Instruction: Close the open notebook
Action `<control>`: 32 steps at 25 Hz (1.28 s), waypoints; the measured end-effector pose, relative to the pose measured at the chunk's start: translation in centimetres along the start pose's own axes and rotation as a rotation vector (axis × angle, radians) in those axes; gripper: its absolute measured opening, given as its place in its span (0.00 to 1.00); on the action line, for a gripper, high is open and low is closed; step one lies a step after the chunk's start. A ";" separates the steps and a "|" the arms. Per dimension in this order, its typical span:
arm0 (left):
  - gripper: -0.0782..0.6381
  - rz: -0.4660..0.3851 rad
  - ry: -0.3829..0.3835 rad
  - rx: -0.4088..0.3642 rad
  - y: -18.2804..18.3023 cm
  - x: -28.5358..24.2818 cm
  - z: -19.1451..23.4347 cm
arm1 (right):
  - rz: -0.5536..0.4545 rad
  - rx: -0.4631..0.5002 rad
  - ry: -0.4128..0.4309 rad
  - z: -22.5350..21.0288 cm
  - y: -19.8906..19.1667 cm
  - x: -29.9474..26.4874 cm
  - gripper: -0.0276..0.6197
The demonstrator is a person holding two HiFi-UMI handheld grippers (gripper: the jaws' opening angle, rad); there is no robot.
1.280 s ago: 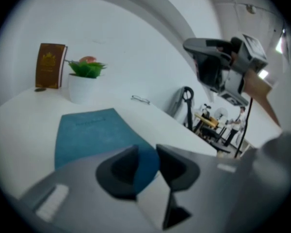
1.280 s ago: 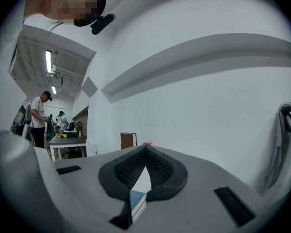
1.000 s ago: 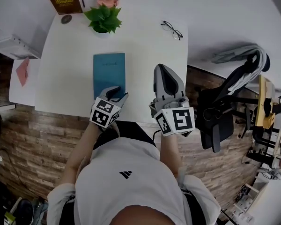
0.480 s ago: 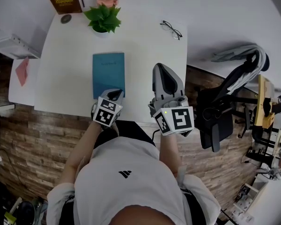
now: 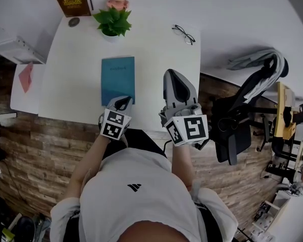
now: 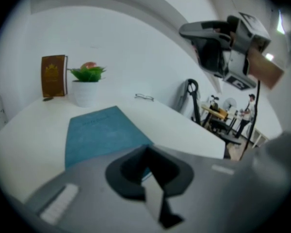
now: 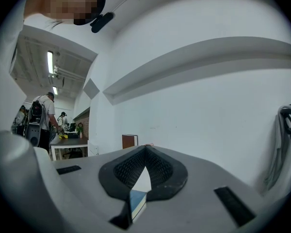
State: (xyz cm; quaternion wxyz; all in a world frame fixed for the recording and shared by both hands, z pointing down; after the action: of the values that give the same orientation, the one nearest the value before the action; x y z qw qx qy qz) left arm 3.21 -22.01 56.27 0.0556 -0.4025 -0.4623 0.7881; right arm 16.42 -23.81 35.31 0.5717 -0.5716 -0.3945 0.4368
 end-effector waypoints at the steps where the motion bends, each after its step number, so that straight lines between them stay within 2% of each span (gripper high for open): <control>1: 0.12 -0.013 0.003 0.003 0.2 0.3 0.0 | -0.002 0.000 0.003 0.1 0.1 0.1 0.04; 7: 0.12 -0.106 0.054 -0.008 1.4 3.0 -0.1 | -0.021 0.000 0.020 1.3 0.5 1.1 0.04; 11: 0.12 -0.201 0.091 -0.019 3.0 5.7 -0.1 | -0.029 0.001 0.032 2.2 0.7 1.9 0.04; 21: 0.12 -0.424 0.173 0.021 6.3 13.5 0.6 | -0.058 0.006 0.046 4.4 1.5 4.4 0.04; 32: 0.12 -0.573 0.236 0.025 7.6 20.7 0.2 | -0.090 0.027 0.062 6.7 2.7 7.1 0.04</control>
State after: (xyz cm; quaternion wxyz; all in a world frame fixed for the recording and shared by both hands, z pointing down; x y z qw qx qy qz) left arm -8.60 -17.00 38.38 0.3341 -0.3438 -0.5375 0.6937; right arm 12.13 -15.14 32.52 0.6102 -0.5588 -0.3959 0.3984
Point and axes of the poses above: the fingertips, and each gripper's own axes: x backward along the fingers, z to its left, y out of its top, the point moved 5 cm from there along x, backward along the fingers, and after that the axes turned 4 degrees about x, right-handed, at the moved point
